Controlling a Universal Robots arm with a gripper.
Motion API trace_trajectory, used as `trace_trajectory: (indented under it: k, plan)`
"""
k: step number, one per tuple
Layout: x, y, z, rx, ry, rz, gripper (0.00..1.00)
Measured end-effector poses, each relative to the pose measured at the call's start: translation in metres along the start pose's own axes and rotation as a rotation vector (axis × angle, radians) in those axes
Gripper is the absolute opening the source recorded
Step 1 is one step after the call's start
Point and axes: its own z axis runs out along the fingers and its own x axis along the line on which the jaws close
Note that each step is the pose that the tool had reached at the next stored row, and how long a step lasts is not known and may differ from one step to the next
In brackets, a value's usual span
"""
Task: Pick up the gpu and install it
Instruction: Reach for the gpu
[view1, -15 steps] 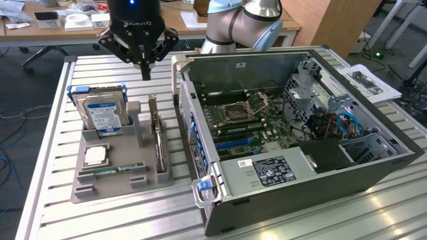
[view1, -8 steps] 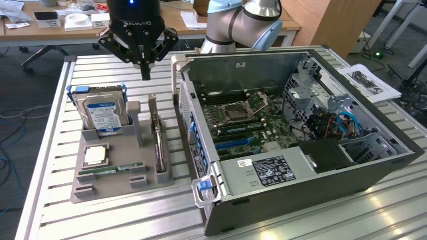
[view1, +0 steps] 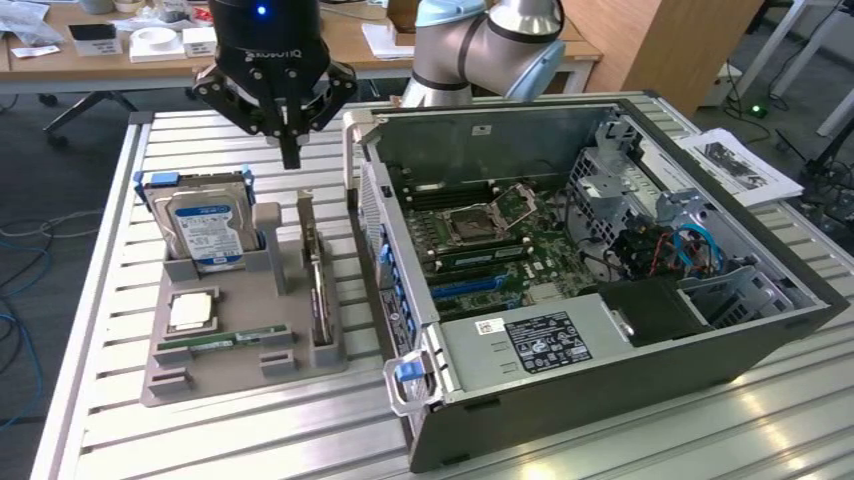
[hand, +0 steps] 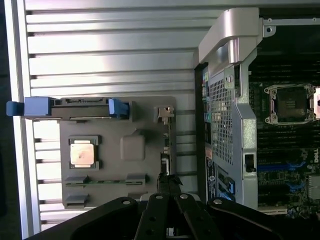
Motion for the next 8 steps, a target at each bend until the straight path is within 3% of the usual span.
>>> trace_trajectory:
  k: [8]
  plan:
    - [0.003,-0.0149,-0.0007,0.0,0.0,0.0,0.11]
